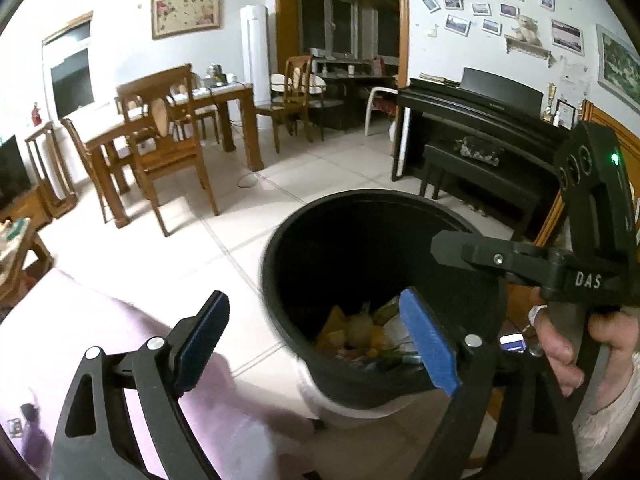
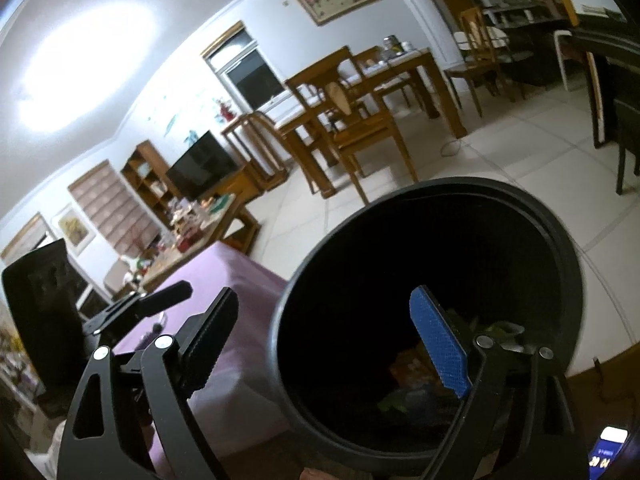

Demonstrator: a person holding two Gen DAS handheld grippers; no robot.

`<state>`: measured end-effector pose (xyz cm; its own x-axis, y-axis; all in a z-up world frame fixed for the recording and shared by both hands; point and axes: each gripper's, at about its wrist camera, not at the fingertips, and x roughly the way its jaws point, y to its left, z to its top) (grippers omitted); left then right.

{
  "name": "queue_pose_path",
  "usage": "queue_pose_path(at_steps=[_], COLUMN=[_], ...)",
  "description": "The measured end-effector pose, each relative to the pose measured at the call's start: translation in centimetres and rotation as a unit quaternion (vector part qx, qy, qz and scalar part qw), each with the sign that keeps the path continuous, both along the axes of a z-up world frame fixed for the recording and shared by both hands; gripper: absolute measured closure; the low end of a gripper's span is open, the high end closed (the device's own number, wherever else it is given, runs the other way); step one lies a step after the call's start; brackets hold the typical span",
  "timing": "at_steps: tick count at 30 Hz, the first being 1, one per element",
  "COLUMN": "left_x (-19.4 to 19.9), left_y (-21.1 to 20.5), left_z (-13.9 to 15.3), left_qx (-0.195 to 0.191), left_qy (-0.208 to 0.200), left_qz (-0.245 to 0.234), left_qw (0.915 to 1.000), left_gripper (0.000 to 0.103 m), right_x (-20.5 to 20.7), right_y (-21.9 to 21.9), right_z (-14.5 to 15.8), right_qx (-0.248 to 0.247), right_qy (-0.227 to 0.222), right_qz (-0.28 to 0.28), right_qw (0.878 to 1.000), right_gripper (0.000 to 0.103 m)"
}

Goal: Collect trash
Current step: 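Grasp the purple-and-white tube with the left tool while the right tool reaches for the battery card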

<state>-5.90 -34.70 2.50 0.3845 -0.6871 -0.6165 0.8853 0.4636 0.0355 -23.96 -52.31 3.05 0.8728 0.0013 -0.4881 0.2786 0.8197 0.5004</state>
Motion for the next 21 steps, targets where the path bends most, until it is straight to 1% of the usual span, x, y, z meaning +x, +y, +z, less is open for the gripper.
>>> queue_pose_path(at_steps=[4,10,13,17,19,21], left_x=[1.3,4.9,7.1,10.3,11.9,13.2], left_y=[3.2,10.1,13.9,19.4,22.2,24.2], left_z=[-0.1,-0.7,-1.0,-1.5,-1.6,-1.9], left_qx=[0.0,0.002,0.011,0.021,0.023,0.027], left_qy=[-0.007,-0.005,-0.014,-0.009,-0.002,0.007], left_qz=[0.027,0.093,0.134,0.188,0.212,0.225], left_qw=[0.9996,0.9957,0.9908,0.9819,0.9771,0.9739], left_gripper=[0.017,0.017,0.017,0.017,0.017,0.017], right_x=[3.5,9.4,12.6,16.8,19.4,21.3], right_y=[3.3,9.1,12.4,16.9,19.5,21.8], right_z=[0.3,0.0,-0.3,-0.6,-0.7,-0.9], right_qx=[-0.014,-0.032,-0.043,-0.058,-0.067,-0.076], right_qy=[0.013,0.035,0.048,0.061,0.069,0.075], right_qz=[0.032,0.092,0.129,0.176,0.199,0.22], right_qw=[0.999,0.995,0.99,0.981,0.975,0.97], right_gripper=[0.016,0.017,0.017,0.017,0.019,0.025])
